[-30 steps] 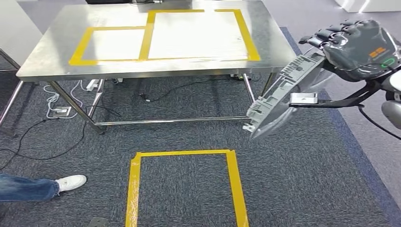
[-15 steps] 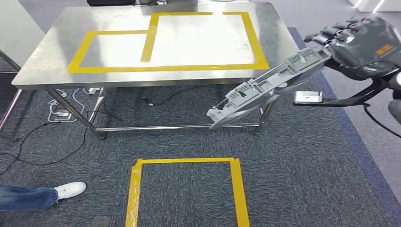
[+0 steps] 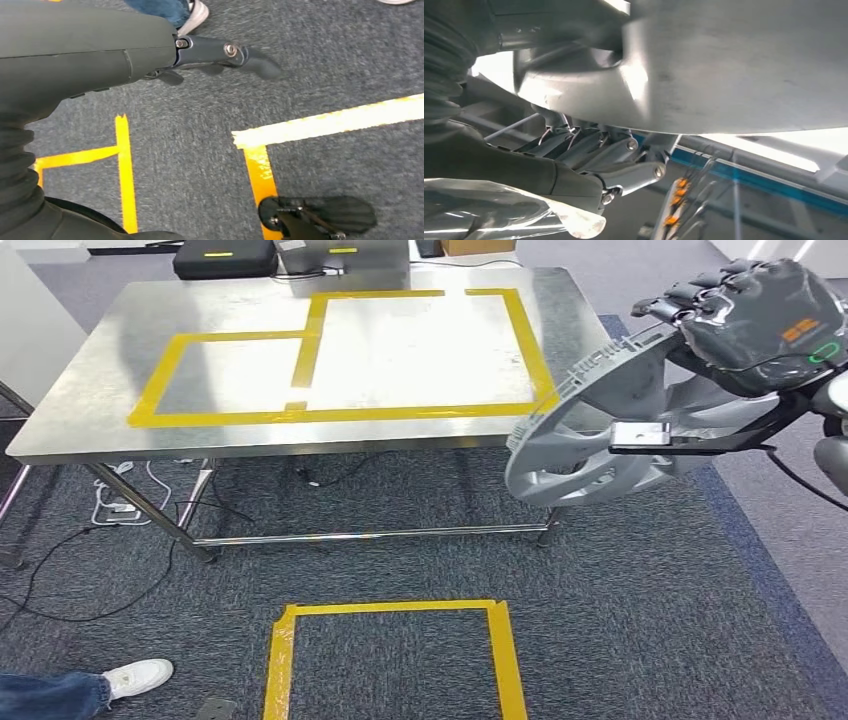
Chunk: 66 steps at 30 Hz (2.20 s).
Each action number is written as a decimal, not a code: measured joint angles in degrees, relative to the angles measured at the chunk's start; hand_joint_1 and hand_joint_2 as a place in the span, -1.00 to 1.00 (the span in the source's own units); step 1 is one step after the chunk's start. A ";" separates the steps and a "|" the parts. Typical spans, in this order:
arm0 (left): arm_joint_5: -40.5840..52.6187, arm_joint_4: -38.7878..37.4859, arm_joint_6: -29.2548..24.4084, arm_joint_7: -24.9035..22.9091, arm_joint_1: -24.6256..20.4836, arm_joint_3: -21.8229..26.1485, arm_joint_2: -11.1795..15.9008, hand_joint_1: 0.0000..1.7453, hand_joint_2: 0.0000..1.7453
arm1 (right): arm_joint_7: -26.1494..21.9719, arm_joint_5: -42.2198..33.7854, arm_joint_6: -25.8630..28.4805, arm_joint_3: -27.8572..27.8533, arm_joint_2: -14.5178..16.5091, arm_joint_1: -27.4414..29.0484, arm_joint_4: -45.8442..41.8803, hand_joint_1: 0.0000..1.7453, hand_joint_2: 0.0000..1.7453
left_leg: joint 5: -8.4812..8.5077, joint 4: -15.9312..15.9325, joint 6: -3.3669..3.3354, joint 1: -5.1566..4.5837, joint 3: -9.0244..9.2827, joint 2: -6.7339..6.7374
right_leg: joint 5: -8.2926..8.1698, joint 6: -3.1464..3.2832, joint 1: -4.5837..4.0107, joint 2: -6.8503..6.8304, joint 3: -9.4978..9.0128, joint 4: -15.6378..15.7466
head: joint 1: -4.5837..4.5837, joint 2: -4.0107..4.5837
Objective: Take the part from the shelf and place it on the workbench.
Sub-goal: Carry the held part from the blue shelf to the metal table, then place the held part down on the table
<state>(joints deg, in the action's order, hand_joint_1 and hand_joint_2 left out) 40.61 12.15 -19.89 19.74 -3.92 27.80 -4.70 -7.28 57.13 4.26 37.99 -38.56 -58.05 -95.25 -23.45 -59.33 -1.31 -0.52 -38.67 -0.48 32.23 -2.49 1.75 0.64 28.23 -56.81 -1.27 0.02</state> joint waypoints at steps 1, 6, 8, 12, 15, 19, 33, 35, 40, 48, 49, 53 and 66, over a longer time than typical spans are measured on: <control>0.00 0.00 0.00 0.00 0.00 0.00 0.00 -1.00 1.00 | 0.00 0.00 0.00 0.00 0.00 0.00 0.00 1.00 1.00 | 0.00 0.00 0.00 0.00 0.00 0.00 | 0.00 0.00 0.00 0.00 0.00 0.00 | 0.00 0.00; 0.20 0.03 0.00 0.01 -0.57 0.00 -0.09 -1.00 1.00 | 0.24 -0.05 -0.30 0.06 0.40 -1.84 0.04 1.00 1.00 | -1.15 1.14 -0.99 0.24 1.98 -0.13 | 0.75 -0.67 -0.03 -0.22 4.16 -7.68 | 0.43 0.00; 0.54 0.04 0.07 -0.03 -0.86 -0.01 -0.29 -1.00 1.00 | 0.50 -0.04 -0.77 0.47 0.89 -3.32 0.21 1.00 1.00 | -2.61 1.69 -1.59 0.46 4.39 -0.40 | 3.91 -0.91 -0.13 -0.40 10.87 -16.11 | 0.70 0.00; 1.06 0.04 0.22 -0.24 -0.85 -0.06 -0.64 -1.00 1.00 | 0.83 0.16 -1.72 1.62 2.10 -4.80 1.02 1.00 1.00 | -5.56 1.64 -1.25 0.37 8.13 -0.74 | -2.28 -0.75 -0.20 -0.63 11.89 -7.62 | 0.72 0.00; 1.21 0.04 0.31 -0.46 -1.00 -0.09 -0.73 -1.00 1.00 | 1.08 0.35 -2.35 2.67 3.20 -6.49 1.93 1.00 1.00 | -7.33 1.53 -0.27 0.18 9.86 -0.88 | -8.01 0.13 -0.57 -0.71 10.20 -1.43 | 0.73 0.00; 1.47 0.07 0.33 -0.64 -1.49 -0.11 -0.72 -1.00 1.00 | 1.33 0.52 -2.88 4.14 5.22 -8.33 2.60 1.00 1.00 | -6.97 -2.80 0.91 0.26 8.52 -0.55 | -7.06 1.40 -0.28 -0.30 7.88 -1.11 | 0.86 0.00; 2.62 0.08 0.95 -1.33 -1.35 -0.20 -1.19 -1.00 1.00 | 2.46 1.04 -4.31 10.15 12.06 -10.44 6.76 1.00 1.00 | -0.09 0.87 -0.49 0.42 1.09 -0.06 | -1.19 -0.47 -0.45 0.19 0.36 -1.79 | 1.01 0.00; 2.85 0.09 0.98 -1.35 -1.49 -0.21 -1.30 -1.00 1.00 | 2.56 1.06 -4.38 10.77 12.73 -10.80 7.26 1.00 1.00 | -0.65 1.30 -1.09 0.65 2.20 -0.18 | -1.08 -0.72 -0.48 -0.16 3.55 -6.74 | 1.24 0.00; 3.26 0.09 1.20 -1.80 -1.64 -0.32 -1.78 -1.00 1.00 | 2.70 1.03 -4.76 12.61 14.60 -10.73 9.11 1.00 1.00 | -3.51 1.40 -1.56 0.50 5.20 -0.52 | 4.45 -0.66 -0.68 -0.32 13.58 -16.15 | 1.40 0.00; 3.85 0.06 1.36 -2.08 -1.95 -0.54 -2.36 -1.00 1.00 | 2.99 1.13 -5.47 15.20 18.00 -10.66 12.15 1.00 1.00 | -7.61 0.13 -0.07 -0.10 9.62 -0.72 | -8.46 1.72 -1.38 -0.27 10.08 -1.42 | 1.40 -0.02; 3.92 0.07 1.36 -2.08 -2.03 -0.55 -2.39 -1.00 1.00 | 3.02 1.14 -5.52 15.33 18.39 -10.72 12.38 1.00 1.00 | -7.37 -1.64 0.20 -0.13 8.87 -0.62 | -8.08 1.93 -1.20 -0.31 9.43 -1.24 | 1.34 -0.02; 4.14 0.07 1.38 -2.23 -2.28 -0.57 -2.53 -1.00 1.00 | 3.09 1.13 -5.87 16.51 20.28 -10.73 13.90 1.00 1.00 | -10.94 -13.78 1.67 0.64 0.61 -0.27 | -6.16 2.28 -0.83 -0.40 6.77 -0.90 | 1.08 -0.01; 5.01 0.04 1.54 -3.16 -2.48 -0.98 -3.51 -1.00 1.00 | 4.58 1.11 -5.93 19.26 25.28 -9.78 20.52 1.00 1.00 | 0.46 0.69 -0.12 1.19 0.20 -0.10 | 1.30 -0.68 -0.36 -0.15 5.23 -5.50 | 1.30 -0.02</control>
<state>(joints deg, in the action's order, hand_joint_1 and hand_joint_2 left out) 45.62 12.20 -18.35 16.57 -6.40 26.82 -8.21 -2.70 58.24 -1.67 57.25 -13.27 -67.82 -74.73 -22.99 -58.64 -1.43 0.67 -38.47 -0.58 33.53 -3.17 1.39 0.49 33.47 -62.32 0.04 0.01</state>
